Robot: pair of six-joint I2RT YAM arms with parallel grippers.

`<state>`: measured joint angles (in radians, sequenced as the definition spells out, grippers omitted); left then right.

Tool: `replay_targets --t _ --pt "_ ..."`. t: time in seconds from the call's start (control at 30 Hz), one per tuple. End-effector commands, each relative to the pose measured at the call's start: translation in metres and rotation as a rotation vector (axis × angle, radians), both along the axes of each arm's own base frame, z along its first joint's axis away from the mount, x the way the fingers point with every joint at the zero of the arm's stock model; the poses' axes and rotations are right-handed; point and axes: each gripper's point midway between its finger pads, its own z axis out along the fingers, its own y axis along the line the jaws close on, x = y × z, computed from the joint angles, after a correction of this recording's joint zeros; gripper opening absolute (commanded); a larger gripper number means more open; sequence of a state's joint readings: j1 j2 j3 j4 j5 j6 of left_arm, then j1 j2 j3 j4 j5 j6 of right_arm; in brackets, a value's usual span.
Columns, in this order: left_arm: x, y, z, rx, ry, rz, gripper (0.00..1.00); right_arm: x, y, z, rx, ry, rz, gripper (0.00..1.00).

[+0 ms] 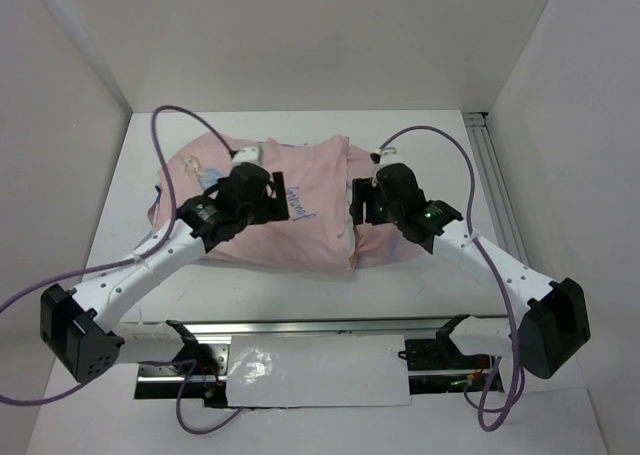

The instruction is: Put the pillow into the pillowcase

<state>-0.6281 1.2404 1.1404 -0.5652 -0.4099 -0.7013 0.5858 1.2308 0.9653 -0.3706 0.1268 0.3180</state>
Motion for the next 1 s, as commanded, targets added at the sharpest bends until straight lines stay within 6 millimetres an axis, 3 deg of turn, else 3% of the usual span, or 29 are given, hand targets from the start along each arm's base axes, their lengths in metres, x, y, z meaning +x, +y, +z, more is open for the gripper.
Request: replay_targets --t 0.0,0.13,0.2,0.23,0.33,0.4,0.47,0.5,0.53,0.6,0.63,0.7,0.73,0.77,0.8,0.87,0.9,0.93,0.97 --pt "-0.012 -0.068 -0.001 0.071 -0.075 -0.293 1.00 0.003 -0.019 -0.019 -0.100 0.038 -0.041 0.76" --pt "-0.034 -0.121 -0.022 0.163 -0.087 -0.493 1.00 0.011 -0.014 -0.045 -0.164 0.092 0.011 0.80" --pt "-0.037 -0.133 -0.036 0.193 -0.086 -0.539 1.00 0.020 -0.020 -0.052 -0.211 0.090 0.003 0.82" --pt "-0.039 -0.140 -0.038 0.192 -0.091 -0.567 1.00 0.022 -0.024 -0.066 -0.231 0.125 -0.005 0.82" --pt "-0.037 -0.158 -0.053 0.173 -0.089 -0.618 1.00 0.031 -0.015 -0.081 -0.219 0.126 0.031 0.80" --pt "-0.035 -0.163 -0.063 0.191 -0.074 -0.638 1.00 0.032 -0.009 -0.089 -0.201 0.131 0.051 0.67" --pt "-0.029 -0.167 -0.082 0.235 -0.044 -0.637 1.00 0.035 -0.011 -0.092 -0.192 0.137 0.034 0.45" --pt "-0.020 -0.169 -0.080 0.240 -0.050 -0.617 0.94 0.039 -0.013 -0.090 -0.198 0.120 0.018 0.13" --pt "-0.020 -0.168 -0.088 0.259 -0.021 -0.606 0.88 0.040 -0.015 -0.090 -0.198 0.120 -0.004 0.00" --pt "-0.009 -0.164 -0.110 0.287 0.030 -0.579 0.72 0.040 -0.017 -0.078 -0.179 0.084 -0.023 0.00" --pt "-0.003 -0.164 -0.114 0.282 0.041 -0.560 0.58 0.038 -0.018 -0.073 -0.166 0.076 -0.030 0.00" --pt "0.011 -0.160 -0.134 0.270 0.092 -0.511 0.45 0.031 -0.016 -0.048 -0.115 0.028 -0.008 0.00" --pt "0.013 -0.159 -0.140 0.251 0.122 -0.498 0.28 0.025 -0.015 -0.043 -0.081 0.033 0.004 0.00" --pt "0.024 -0.151 -0.145 0.237 0.148 -0.455 0.19 0.017 -0.015 -0.024 -0.051 0.004 0.018 0.00" --pt "0.033 -0.153 -0.145 0.196 0.157 -0.417 0.10 0.012 -0.018 -0.019 -0.032 0.003 0.029 0.00" --pt "0.041 -0.151 -0.161 0.161 0.217 -0.384 0.00 -0.006 -0.008 -0.009 0.048 0.013 0.104 0.00" --pt "0.050 -0.138 -0.167 0.162 0.250 -0.337 0.00 -0.018 -0.005 -0.001 0.076 0.019 0.143 0.00" --pt "0.061 -0.139 -0.163 0.136 0.251 -0.285 0.00 -0.030 0.003 0.003 0.115 0.038 0.203 0.00" --pt "0.065 -0.135 -0.175 0.144 0.279 -0.264 0.00 -0.036 0.003 0.006 0.134 0.050 0.223 0.00"
